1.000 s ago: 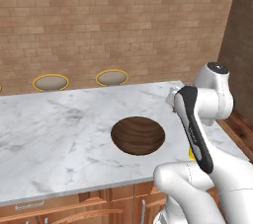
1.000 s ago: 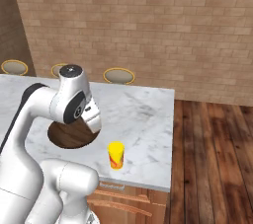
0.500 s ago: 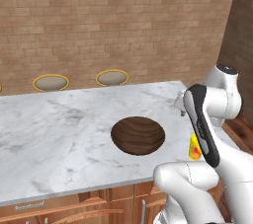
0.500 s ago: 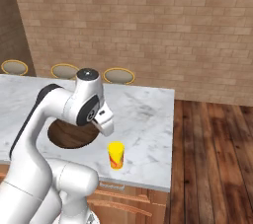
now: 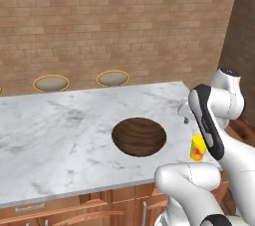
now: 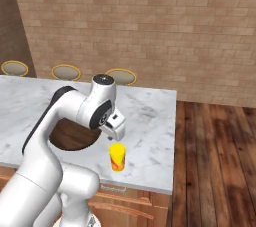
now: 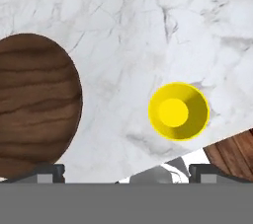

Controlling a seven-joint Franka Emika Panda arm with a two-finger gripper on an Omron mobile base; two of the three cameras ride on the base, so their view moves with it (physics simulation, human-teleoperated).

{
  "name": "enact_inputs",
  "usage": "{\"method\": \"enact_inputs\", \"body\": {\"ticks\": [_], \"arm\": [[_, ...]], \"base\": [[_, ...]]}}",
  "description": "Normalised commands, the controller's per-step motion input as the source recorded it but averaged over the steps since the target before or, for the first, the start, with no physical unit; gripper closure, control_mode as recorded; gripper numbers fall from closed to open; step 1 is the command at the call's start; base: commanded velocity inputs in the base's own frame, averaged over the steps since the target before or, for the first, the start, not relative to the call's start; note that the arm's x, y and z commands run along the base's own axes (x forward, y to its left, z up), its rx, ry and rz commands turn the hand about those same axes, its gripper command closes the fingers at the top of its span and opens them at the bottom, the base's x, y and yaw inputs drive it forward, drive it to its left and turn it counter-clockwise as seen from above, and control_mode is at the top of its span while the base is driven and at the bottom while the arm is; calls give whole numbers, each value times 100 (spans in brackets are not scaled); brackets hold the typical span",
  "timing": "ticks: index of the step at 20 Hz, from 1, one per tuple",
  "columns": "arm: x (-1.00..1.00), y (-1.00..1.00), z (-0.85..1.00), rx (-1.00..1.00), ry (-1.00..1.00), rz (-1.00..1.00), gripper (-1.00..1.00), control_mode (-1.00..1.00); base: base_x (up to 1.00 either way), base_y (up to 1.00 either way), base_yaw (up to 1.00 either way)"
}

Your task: Pick the cup and bowl and place them in the sink. Then turn on the water.

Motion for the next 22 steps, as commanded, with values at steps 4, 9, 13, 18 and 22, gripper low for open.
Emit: {"method": "enact_inputs", "body": {"ticks": [4, 9, 13, 18, 22], "arm": [[14, -4, -29, 0, 1, 15, -100, -100], [16, -4, -28, -2, 0, 14, -100, -100], [13, 0, -29, -6, 2, 10, -100, -100], [11, -3, -24, -8, 2, 7, -100, -100], [6, -5, -24, -5, 2, 6, -100, -100]], "base": [[0, 0, 0], [0, 0, 0], [0, 0, 0], [0, 0, 0], [0, 0, 0]]}}
